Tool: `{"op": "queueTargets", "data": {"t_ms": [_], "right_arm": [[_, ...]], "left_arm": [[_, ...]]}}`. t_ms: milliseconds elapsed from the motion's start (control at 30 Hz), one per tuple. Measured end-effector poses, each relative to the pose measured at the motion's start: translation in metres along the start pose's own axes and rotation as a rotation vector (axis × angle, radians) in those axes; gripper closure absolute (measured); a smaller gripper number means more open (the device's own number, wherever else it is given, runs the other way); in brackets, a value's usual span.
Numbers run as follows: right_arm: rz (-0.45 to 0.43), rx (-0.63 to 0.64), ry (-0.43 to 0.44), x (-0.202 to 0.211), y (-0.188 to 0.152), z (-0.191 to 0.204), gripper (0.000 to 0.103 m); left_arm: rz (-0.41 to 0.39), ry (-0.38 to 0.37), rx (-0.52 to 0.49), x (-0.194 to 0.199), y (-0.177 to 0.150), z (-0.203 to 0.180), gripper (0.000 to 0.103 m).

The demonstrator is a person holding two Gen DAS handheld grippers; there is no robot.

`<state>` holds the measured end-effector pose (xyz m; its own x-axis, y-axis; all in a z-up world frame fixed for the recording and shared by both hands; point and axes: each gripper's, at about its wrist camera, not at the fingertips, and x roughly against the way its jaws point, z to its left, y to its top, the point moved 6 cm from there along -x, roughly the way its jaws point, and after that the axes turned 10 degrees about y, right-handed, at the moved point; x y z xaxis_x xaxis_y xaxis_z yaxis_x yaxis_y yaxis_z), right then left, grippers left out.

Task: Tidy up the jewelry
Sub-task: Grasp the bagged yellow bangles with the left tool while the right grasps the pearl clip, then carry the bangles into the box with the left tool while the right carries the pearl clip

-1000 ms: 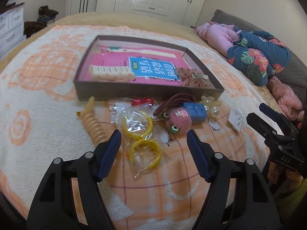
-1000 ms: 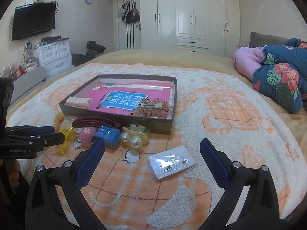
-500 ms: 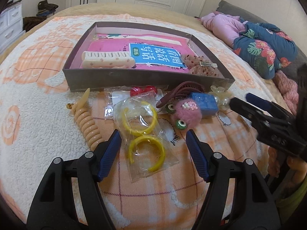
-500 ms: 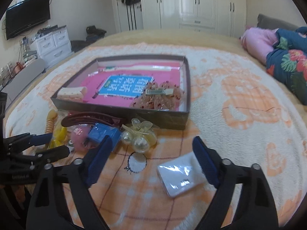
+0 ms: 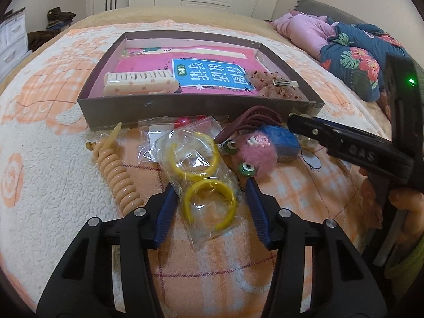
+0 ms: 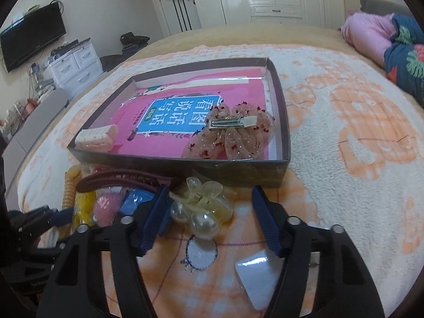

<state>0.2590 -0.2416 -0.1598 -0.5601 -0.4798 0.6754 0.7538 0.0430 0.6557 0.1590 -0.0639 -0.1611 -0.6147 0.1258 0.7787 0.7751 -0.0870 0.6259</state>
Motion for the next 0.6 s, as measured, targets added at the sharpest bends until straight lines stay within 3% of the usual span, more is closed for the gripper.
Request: {"op": "queueTargets", "data": {"t_ms": [33, 67, 600], "right_arm": [[0.001, -0.012, 0.014, -0.001, 0.000, -0.001, 0.057], [0.000, -0.018, 0.032, 0.000, -0.001, 0.000, 0.058], [-0.094, 0.063, -0.026, 0.034, -0.006, 0.009, 0.059]], "left_arm": [[-0.001, -0.001, 0.000, 0.001, 0.000, 0.000, 0.063], [-0.001, -0.004, 0.002, 0.001, -0.001, 0.001, 0.063], [-0.034, -0.022, 0.009, 0.018, -0.003, 0.002, 0.068]]}}
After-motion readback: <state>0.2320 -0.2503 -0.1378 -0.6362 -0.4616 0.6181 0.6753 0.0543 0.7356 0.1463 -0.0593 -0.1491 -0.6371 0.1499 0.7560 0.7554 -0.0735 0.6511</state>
